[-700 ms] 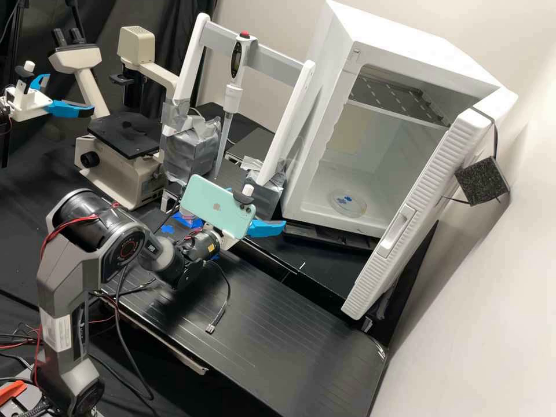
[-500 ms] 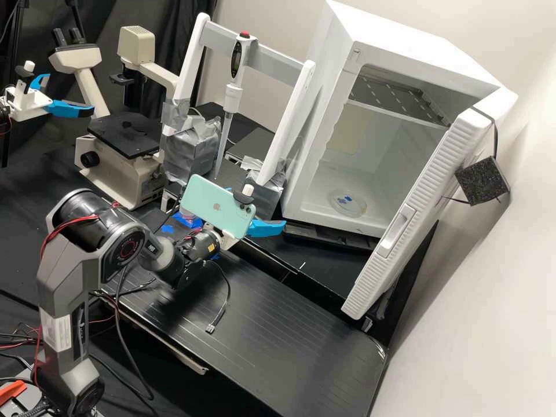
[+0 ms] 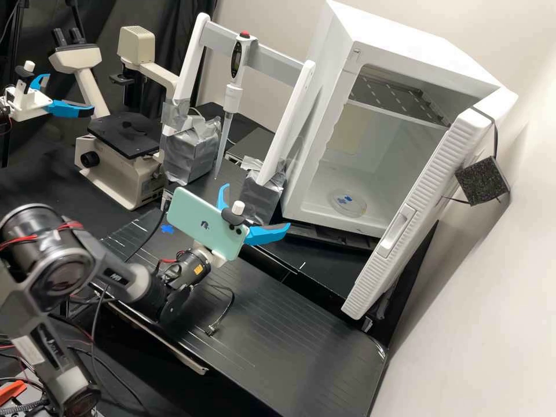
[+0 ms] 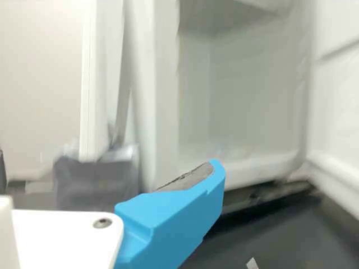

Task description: Close the door

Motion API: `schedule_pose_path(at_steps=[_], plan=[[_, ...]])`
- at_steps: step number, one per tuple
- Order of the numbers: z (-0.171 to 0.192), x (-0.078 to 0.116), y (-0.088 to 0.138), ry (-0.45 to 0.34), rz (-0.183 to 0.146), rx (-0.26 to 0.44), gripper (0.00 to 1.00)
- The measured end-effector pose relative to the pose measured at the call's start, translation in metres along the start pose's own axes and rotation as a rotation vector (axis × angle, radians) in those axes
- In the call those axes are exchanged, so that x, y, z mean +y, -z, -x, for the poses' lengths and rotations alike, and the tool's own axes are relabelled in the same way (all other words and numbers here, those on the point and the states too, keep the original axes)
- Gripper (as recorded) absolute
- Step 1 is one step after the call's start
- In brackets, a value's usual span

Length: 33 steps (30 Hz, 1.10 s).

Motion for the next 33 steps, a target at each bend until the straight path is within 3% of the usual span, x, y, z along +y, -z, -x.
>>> schedule_pose_path(at_steps=[3,6,14,22,29,33], plan=[[0.018,0.021,0.006,-0.069,0.0,0.032,1.0],[0.029,0.039,0.004,-0.138,0.015,0.019,1.0],[0.045,0.075,-0.026,-0.301,0.046,-0.147,1.0],[0.032,0.096,-0.071,-0.334,0.032,-0.272,1.0],[0.012,0.108,-0.101,-0.368,0.071,-0.327,1.0],[-0.004,0.105,-0.113,-0.355,0.087,-0.335,1.0]])
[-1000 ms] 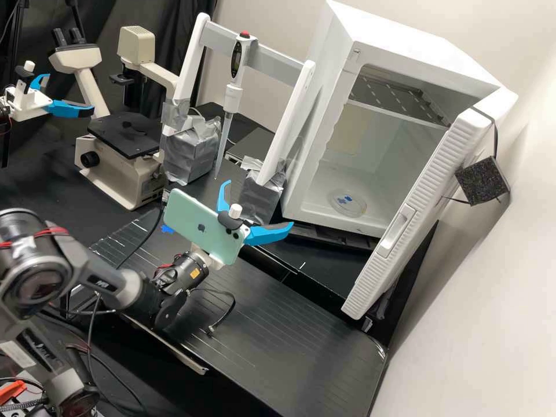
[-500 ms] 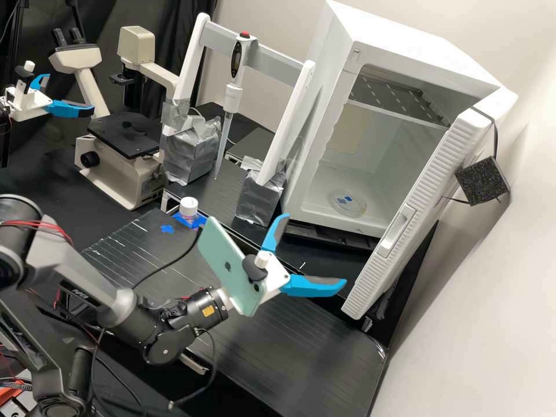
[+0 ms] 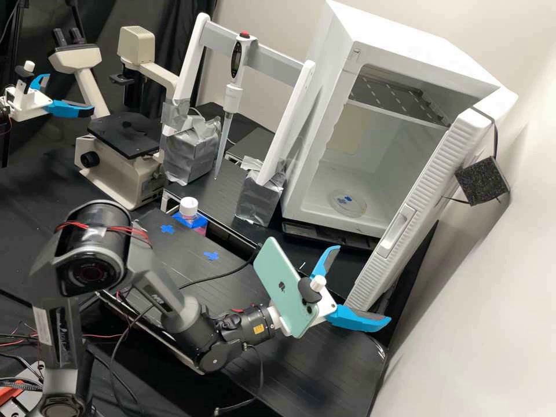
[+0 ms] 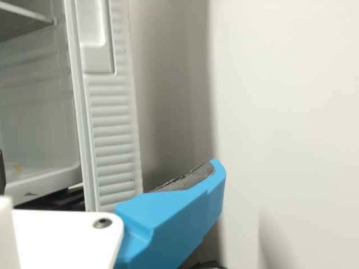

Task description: Close the door

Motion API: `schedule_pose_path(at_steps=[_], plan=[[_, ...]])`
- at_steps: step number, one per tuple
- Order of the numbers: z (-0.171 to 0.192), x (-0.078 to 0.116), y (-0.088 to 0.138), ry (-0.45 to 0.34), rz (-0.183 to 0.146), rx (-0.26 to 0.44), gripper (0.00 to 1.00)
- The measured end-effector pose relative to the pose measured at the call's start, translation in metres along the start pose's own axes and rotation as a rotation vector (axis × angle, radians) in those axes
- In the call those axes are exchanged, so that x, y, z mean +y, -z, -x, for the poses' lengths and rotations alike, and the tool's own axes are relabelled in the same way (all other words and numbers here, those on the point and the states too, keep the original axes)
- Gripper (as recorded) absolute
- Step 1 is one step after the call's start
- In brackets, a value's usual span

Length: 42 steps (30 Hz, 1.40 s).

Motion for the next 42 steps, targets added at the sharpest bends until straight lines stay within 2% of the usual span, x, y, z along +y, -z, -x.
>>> schedule_pose_path(at_steps=[10,20,24,31,33,36,42], plan=[[-0.024,-0.025,0.002,0.043,0.04,0.032,1.0],[-0.025,-0.029,0.01,0.058,0.031,0.047,1.0],[-0.021,-0.03,0.018,0.07,0.024,0.051,1.0],[-0.005,-0.031,0.041,0.093,-0.022,0.098,1.0],[0.0,-0.033,0.049,0.104,-0.025,0.12,1.0],[0.01,-0.037,0.064,0.132,-0.048,0.164,1.0],[0.025,-0.046,0.09,0.196,-0.053,0.268,1.0]])
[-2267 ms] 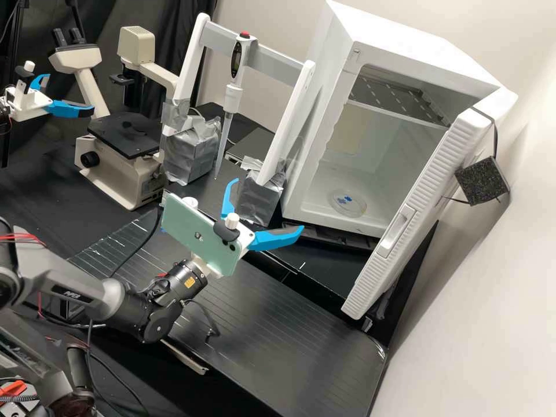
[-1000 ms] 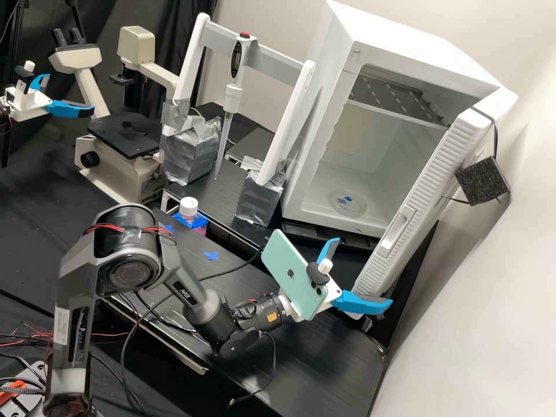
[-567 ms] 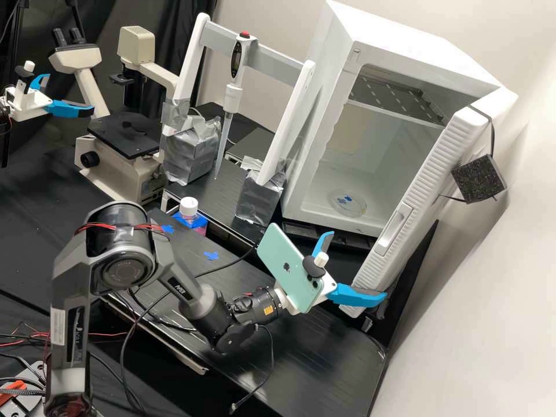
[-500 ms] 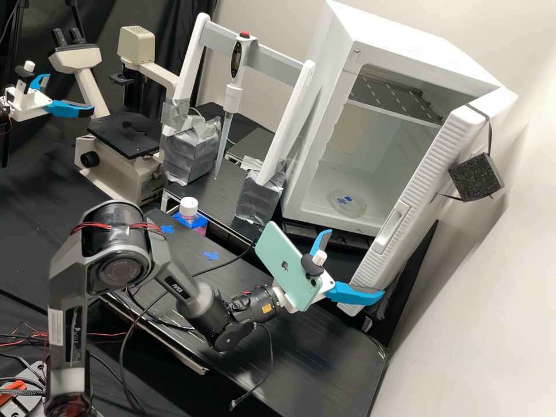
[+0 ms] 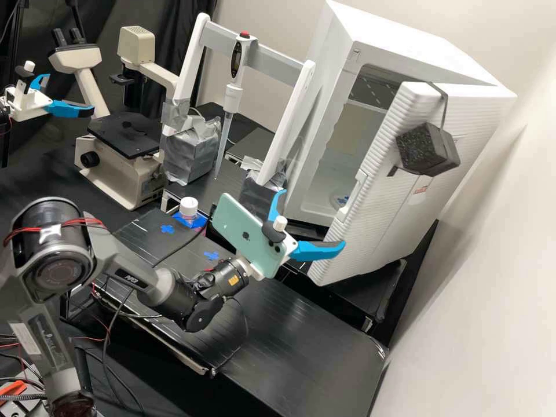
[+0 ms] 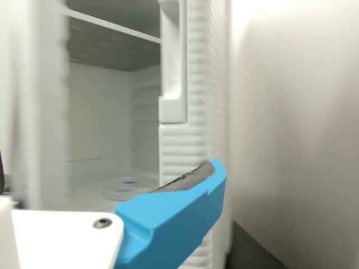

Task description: Close the door

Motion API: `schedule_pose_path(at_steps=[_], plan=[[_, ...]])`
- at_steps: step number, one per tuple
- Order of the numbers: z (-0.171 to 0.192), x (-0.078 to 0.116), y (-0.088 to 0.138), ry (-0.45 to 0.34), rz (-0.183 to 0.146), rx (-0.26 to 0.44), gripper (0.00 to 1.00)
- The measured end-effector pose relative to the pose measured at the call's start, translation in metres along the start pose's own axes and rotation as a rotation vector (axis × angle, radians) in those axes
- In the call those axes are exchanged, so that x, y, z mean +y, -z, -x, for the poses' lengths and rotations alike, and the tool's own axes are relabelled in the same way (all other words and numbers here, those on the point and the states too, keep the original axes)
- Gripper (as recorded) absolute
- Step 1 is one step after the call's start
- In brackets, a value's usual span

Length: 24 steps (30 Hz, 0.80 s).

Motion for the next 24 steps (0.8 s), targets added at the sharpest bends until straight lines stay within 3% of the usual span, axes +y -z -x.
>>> schedule_pose_path(at_steps=[6,12,18,24], plan=[[0.002,-0.013,0.026,0.043,-0.016,0.131,1.0],[-0.003,-0.028,0.036,0.122,-0.037,0.187,1.0],[0.0,-0.029,0.035,0.144,-0.05,0.188,1.0],[0.027,-0.01,0.028,0.072,-0.065,0.127,1.0]])
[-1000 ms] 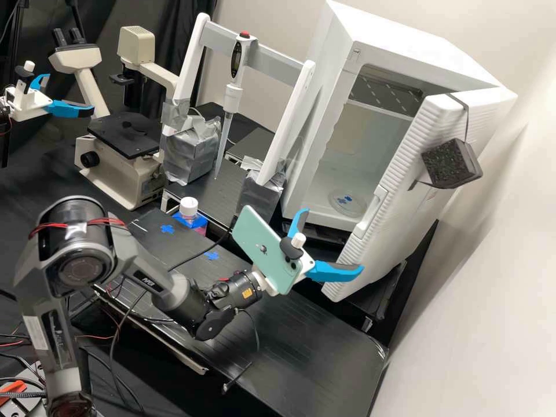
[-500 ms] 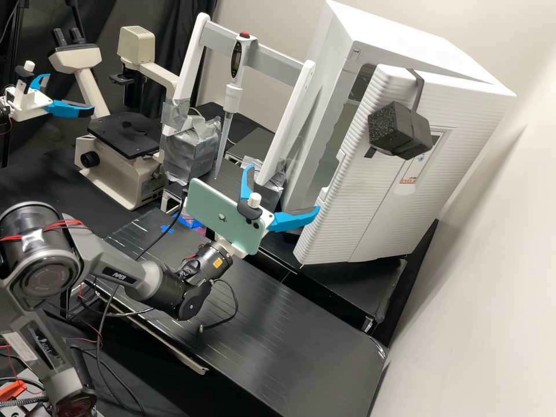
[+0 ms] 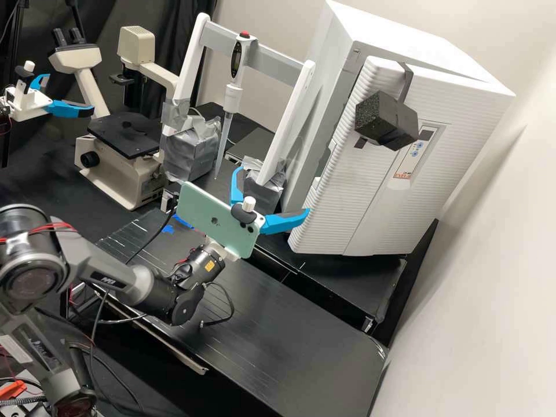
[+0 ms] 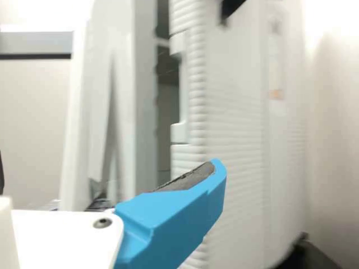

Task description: Close the door

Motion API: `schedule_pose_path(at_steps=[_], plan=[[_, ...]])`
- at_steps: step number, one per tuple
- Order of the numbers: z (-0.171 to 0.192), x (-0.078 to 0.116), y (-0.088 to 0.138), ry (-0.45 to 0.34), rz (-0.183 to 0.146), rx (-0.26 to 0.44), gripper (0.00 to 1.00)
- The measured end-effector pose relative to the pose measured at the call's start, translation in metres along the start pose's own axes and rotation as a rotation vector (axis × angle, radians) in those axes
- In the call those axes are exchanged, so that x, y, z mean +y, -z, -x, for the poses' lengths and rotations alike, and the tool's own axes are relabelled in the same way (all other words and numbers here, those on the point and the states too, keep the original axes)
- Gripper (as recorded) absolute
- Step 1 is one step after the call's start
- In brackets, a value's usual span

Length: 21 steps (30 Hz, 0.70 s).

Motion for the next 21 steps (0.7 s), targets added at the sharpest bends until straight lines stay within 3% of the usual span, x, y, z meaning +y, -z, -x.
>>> schedule_pose_path(at_steps=[4,8,13,17,21], plan=[[0.005,0.005,0.0,-0.025,0.001,-0.009,1.0],[-0.008,-0.001,-0.009,0.005,-0.024,-0.022,1.0],[-0.038,-0.011,-0.028,0.032,-0.017,-0.041,1.0],[-0.054,-0.011,-0.04,0.009,-0.003,-0.058,1.0],[-0.062,-0.011,-0.045,-0.011,-0.014,-0.067,1.0]])
